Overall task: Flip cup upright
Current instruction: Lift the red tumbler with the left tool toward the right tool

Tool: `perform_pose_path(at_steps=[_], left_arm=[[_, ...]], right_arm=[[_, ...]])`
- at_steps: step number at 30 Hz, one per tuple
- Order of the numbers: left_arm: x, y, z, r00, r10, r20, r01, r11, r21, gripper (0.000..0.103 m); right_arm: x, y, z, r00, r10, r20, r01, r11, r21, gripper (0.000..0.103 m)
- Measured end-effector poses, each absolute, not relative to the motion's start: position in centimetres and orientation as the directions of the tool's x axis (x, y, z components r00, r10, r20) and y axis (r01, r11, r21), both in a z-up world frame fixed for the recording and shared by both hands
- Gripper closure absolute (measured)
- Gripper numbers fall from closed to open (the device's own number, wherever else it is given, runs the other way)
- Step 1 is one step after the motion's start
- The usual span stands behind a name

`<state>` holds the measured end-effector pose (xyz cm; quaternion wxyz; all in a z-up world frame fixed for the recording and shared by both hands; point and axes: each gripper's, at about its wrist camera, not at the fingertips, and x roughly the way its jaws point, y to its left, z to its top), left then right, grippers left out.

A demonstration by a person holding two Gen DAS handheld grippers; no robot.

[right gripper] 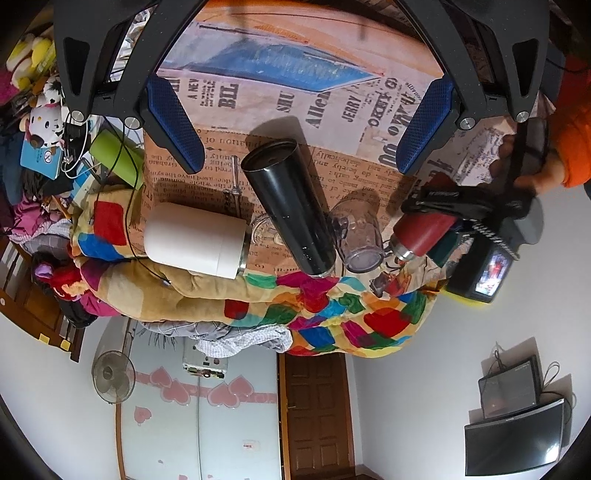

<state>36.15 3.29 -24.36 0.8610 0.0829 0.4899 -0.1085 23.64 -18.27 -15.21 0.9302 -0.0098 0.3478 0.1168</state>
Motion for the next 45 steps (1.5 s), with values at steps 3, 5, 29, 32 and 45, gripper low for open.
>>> perform_pose_path(at_steps=[3,5,29,32,45], left_arm=[[34.2,2.9,-21.7,0.538,-0.109,-0.836,0.286,0.956,0.059,0.042],[33.1,2.6,-20.2,0.563,-0.112,-0.819,0.293,0.954,0.071,0.042],[24.6,-6.9,-17.0,0.539,-0.274,-0.797,0.447,0.895,-0.005,0.042],[24.7,-7.8,-19.1,0.501,-0.278,-0.819,0.450,0.893,-0.028,0.042],[26.7,-8.8,-26.9,0.425,-0.204,-0.882,0.402,0.916,-0.018,0.042]], right_arm=[[23.1,-18.3,-14.6,0.740,0.213,-0.638,-0.226,0.972,0.063,0.000],[22.6,-18.3,-14.2,0.746,0.218,-0.629,-0.228,0.971,0.066,0.000],[18.2,-21.3,-11.4,0.801,0.216,-0.558,-0.218,0.974,0.064,0.000],[18.5,-22.1,-12.0,0.794,0.202,-0.573,-0.202,0.977,0.065,0.000],[19.4,-23.1,-14.9,0.745,0.170,-0.645,-0.168,0.984,0.066,0.000]])
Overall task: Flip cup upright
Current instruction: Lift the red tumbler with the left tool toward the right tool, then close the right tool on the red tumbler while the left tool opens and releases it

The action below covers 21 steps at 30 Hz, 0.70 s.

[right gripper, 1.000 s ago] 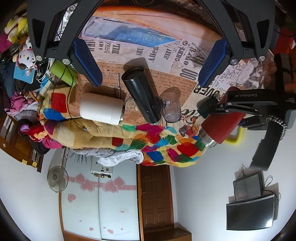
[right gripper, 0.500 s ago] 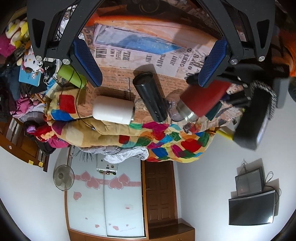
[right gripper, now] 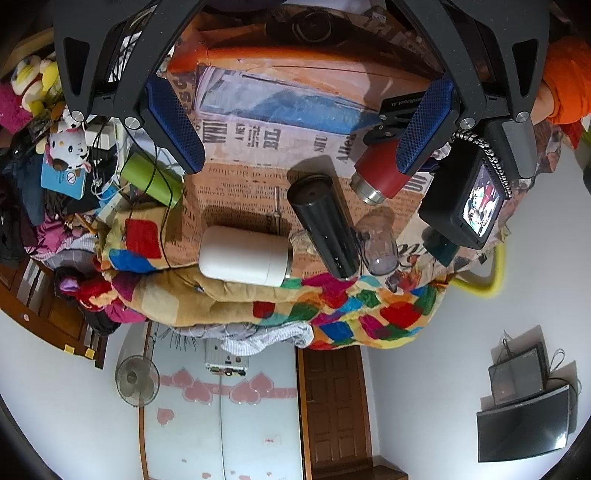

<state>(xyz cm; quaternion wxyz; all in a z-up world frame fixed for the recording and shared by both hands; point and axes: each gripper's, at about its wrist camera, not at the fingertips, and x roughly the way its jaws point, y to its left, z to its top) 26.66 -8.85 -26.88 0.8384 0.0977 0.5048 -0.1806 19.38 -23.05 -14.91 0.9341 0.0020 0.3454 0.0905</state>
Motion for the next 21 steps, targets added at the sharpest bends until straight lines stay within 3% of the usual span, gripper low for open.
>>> perform_pose_path(at_steps=[15,21], left_arm=[[27.1,-8.6,-28.1,0.404,-0.206,-0.891,0.372,0.927,-0.046,0.042],[25.7,-7.8,-25.8,0.450,-0.220,-0.866,0.379,0.925,-0.038,0.041]], right_arm=[[19.7,-22.4,-15.6,0.710,0.172,-0.682,-0.182,0.982,0.058,0.000],[19.9,-22.2,-15.4,0.707,0.179,-0.684,-0.184,0.981,0.066,0.000]])
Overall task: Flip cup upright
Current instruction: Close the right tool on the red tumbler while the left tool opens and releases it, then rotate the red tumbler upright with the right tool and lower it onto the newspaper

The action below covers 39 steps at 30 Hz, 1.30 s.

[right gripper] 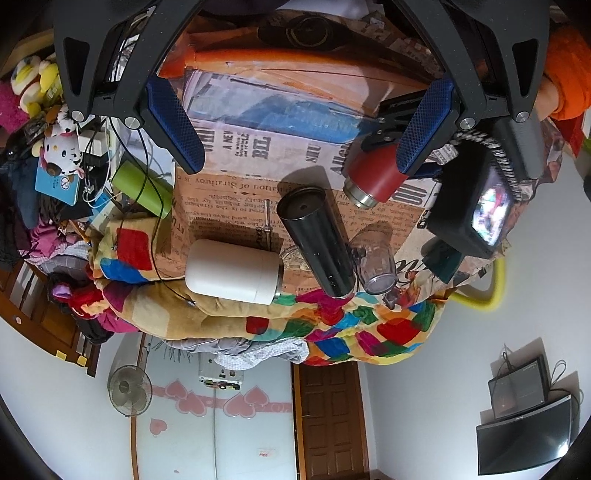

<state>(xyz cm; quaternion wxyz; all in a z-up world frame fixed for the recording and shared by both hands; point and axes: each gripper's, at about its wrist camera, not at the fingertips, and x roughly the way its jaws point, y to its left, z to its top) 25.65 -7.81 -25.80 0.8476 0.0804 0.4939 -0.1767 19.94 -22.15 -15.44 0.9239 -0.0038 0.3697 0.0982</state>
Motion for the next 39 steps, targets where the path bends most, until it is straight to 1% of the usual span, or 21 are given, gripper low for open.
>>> perform_pose_path(at_steps=[7,10,13,16,18,19,23,27,28,31,33,35,37,39], left_arm=[[23.4,-4.4,-21.2,0.549,-0.219,-0.806,0.330,0.944,-0.032,0.041],[22.6,-2.2,-19.7,0.600,-0.183,-0.779,0.275,0.961,-0.013,0.040],[21.7,0.0,-18.6,0.647,-0.134,-0.751,0.213,0.977,0.010,0.040],[20.8,2.3,-18.2,0.680,-0.084,-0.729,0.150,0.988,0.025,0.040],[20.2,3.6,-18.0,0.700,-0.053,-0.712,0.112,0.993,0.036,0.040],[20.1,4.0,-17.9,0.706,-0.044,-0.707,0.096,0.995,0.034,0.040],[19.5,5.8,-18.2,0.717,-0.031,-0.696,0.036,0.999,-0.007,0.040],[19.2,6.4,-18.7,0.720,-0.014,-0.694,0.005,1.000,-0.015,0.040],[19.1,6.4,-18.9,0.720,-0.016,-0.694,0.006,1.000,-0.017,0.040],[18.8,5.9,-19.4,0.718,-0.013,-0.695,0.016,1.000,-0.002,0.040],[18.7,5.6,-19.7,0.714,-0.013,-0.700,0.025,1.000,0.007,0.040],[18.6,5.2,-20.1,0.708,-0.019,-0.706,0.033,0.999,0.006,0.040],[18.6,5.1,-20.3,0.703,-0.024,-0.711,0.036,0.999,0.003,0.040],[18.6,5.1,-20.5,0.699,-0.028,-0.715,0.037,0.999,-0.003,0.040]], right_arm=[[20.9,-20.9,-15.2,0.699,0.209,-0.683,-0.205,0.975,0.089,0.000],[21.7,-19.7,-15.5,0.680,0.226,-0.697,-0.222,0.970,0.097,0.000],[22.8,-18.1,-16.6,0.643,0.224,-0.733,-0.235,0.968,0.089,0.000],[23.7,-16.7,-18.0,0.607,0.226,-0.762,-0.241,0.966,0.095,0.000],[24.3,-16.0,-19.0,0.571,0.245,-0.784,-0.249,0.961,0.119,0.003],[24.8,-15.5,-19.8,0.540,0.261,-0.800,-0.251,0.957,0.143,0.005],[26.2,-14.3,-22.1,0.457,0.300,-0.838,-0.220,0.950,0.220,0.006],[27.4,-13.6,-23.9,0.406,0.296,-0.865,-0.182,0.953,0.242,0.007],[27.7,-13.4,-24.1,0.396,0.296,-0.869,-0.176,0.954,0.245,0.010],[28.4,-13.2,-25.0,0.362,0.309,-0.879,-0.151,0.950,0.272,0.011],[28.9,-13.2,-25.5,0.341,0.323,-0.883,-0.133,0.946,0.295,0.015],[29.3,-13.1,-25.8,0.324,0.326,-0.888,-0.121,0.945,0.303,0.025],[29.6,-13.0,-26.2,0.312,0.335,-0.889,-0.119,0.942,0.314,0.033],[29.8,-12.9,-26.2,0.304,0.359,-0.882,-0.121,0.933,0.338,0.036]])
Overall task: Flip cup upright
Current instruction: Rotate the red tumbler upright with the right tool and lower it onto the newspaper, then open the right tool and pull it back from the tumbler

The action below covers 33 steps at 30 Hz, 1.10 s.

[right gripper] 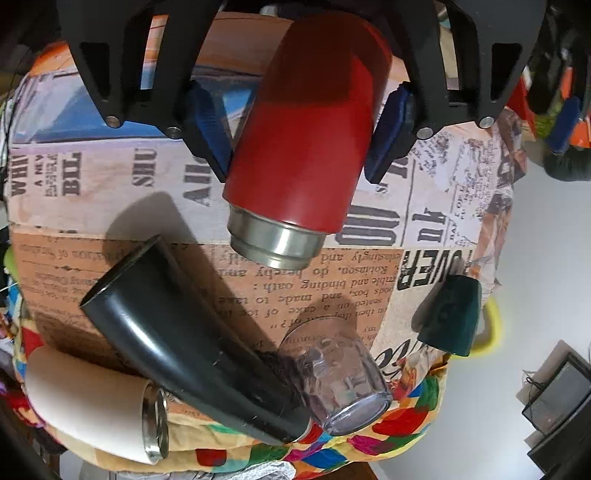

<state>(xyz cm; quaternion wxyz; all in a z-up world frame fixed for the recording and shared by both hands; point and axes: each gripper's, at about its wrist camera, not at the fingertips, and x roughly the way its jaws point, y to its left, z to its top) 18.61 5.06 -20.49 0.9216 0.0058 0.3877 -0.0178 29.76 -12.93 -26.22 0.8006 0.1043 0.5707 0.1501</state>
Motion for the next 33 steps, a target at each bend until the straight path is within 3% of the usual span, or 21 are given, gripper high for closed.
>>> perform_pose_path(at_steps=[7,14,20,33], left_arm=[[18.5,4.8,-20.5,0.694,-0.031,-0.719,0.034,0.999,-0.010,0.039],[18.4,4.6,-20.2,0.697,-0.019,-0.717,0.003,1.000,-0.022,0.018],[18.7,4.5,-19.9,0.694,-0.017,-0.720,-0.009,0.999,-0.032,0.013],[19.6,4.6,-20.0,0.684,-0.033,-0.729,-0.017,0.998,-0.061,0.011]], right_arm=[[28.9,-12.9,-24.9,0.339,0.380,-0.861,-0.198,0.923,0.330,0.042],[27.8,-13.8,-21.8,0.423,0.395,-0.815,-0.238,0.917,0.321,0.043],[27.5,-13.1,-19.6,0.502,0.360,-0.786,-0.290,0.927,0.240,0.044],[28.2,-11.7,-19.9,0.527,0.311,-0.791,-0.342,0.930,0.138,0.044]])
